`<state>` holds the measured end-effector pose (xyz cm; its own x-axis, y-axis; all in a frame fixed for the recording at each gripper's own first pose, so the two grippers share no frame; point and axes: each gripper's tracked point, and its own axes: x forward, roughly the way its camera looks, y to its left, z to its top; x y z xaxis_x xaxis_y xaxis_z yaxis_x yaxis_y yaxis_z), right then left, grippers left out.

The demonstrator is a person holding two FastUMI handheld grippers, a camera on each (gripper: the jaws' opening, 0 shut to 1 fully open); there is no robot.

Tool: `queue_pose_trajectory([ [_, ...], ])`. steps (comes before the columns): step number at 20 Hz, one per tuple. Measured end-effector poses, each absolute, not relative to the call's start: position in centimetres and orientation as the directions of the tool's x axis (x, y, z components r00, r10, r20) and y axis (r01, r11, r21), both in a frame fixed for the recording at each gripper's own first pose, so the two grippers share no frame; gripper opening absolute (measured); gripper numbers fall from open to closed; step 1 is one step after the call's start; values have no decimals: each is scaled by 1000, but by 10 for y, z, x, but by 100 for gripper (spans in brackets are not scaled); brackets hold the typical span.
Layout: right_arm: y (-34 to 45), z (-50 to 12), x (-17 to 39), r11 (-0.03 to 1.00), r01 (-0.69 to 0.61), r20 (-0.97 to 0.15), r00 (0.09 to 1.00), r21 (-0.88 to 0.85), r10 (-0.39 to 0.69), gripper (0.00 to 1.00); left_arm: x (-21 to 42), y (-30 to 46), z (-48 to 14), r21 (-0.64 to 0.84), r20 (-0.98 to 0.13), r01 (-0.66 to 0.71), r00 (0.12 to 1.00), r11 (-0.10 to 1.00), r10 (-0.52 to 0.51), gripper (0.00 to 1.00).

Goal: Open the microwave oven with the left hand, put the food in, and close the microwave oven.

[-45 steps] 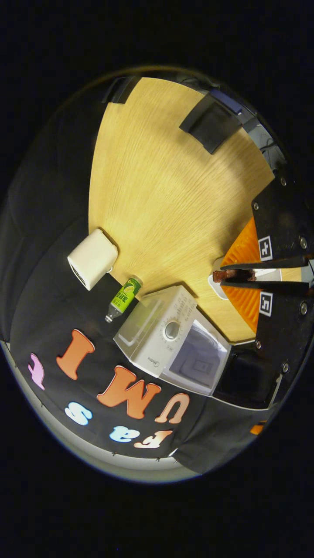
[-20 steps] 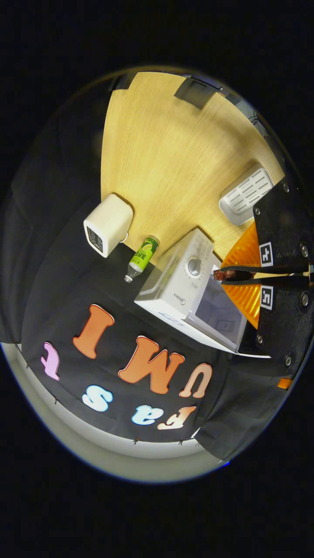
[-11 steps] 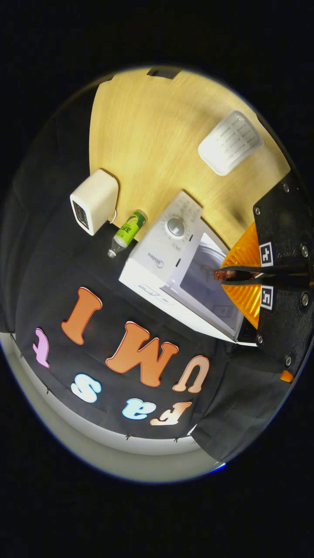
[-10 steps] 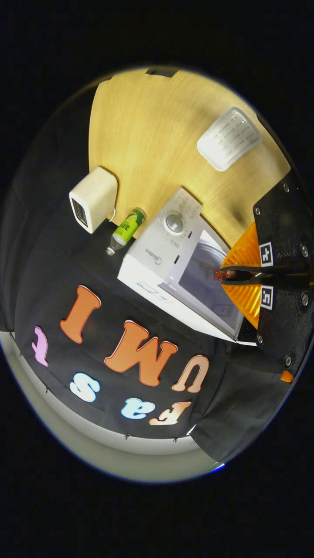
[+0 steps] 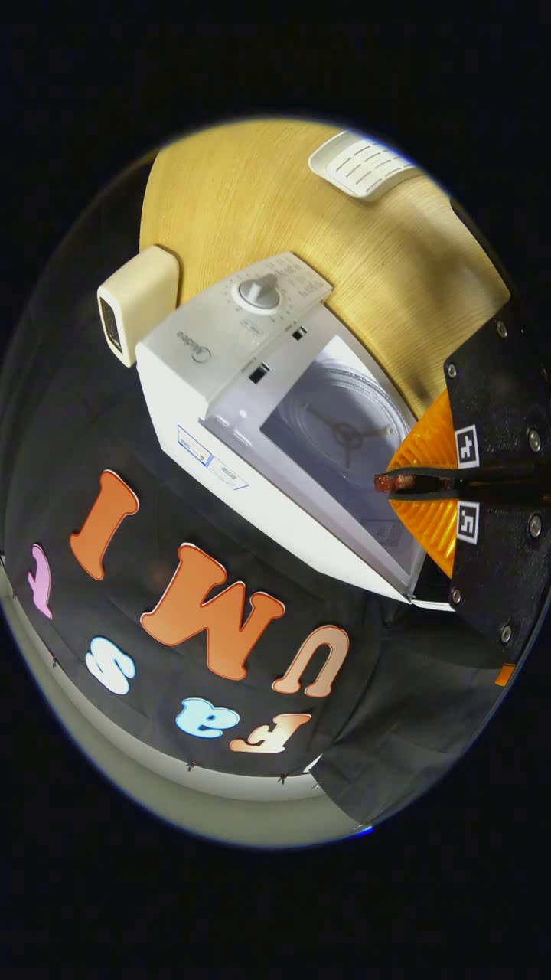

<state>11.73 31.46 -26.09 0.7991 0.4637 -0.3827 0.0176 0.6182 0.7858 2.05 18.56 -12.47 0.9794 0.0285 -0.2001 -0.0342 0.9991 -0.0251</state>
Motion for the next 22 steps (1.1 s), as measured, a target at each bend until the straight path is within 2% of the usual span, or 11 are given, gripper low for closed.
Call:
queue_pose_trajectory([
  [10, 346, -295, 177, 672, 41, -398, 831, 740, 389, 1, 25, 217, -127, 38, -233, -61, 970, 997, 68, 98],
  [19, 373, -326, 207, 654, 93, -398, 853, 751, 336, 2, 31, 228, -126, 44, -245, -77, 966, 996, 85, 100],
  [20, 373, -331, 212, 658, 101, -403, 855, 746, 325, 2, 30, 231, -127, 47, -246, -78, 965, 996, 87, 97],
  [22, 374, -337, 216, 673, 95, -400, 861, 733, 314, 2, 29, 235, -129, 57, -251, -85, 963, 995, 96, 100],
])
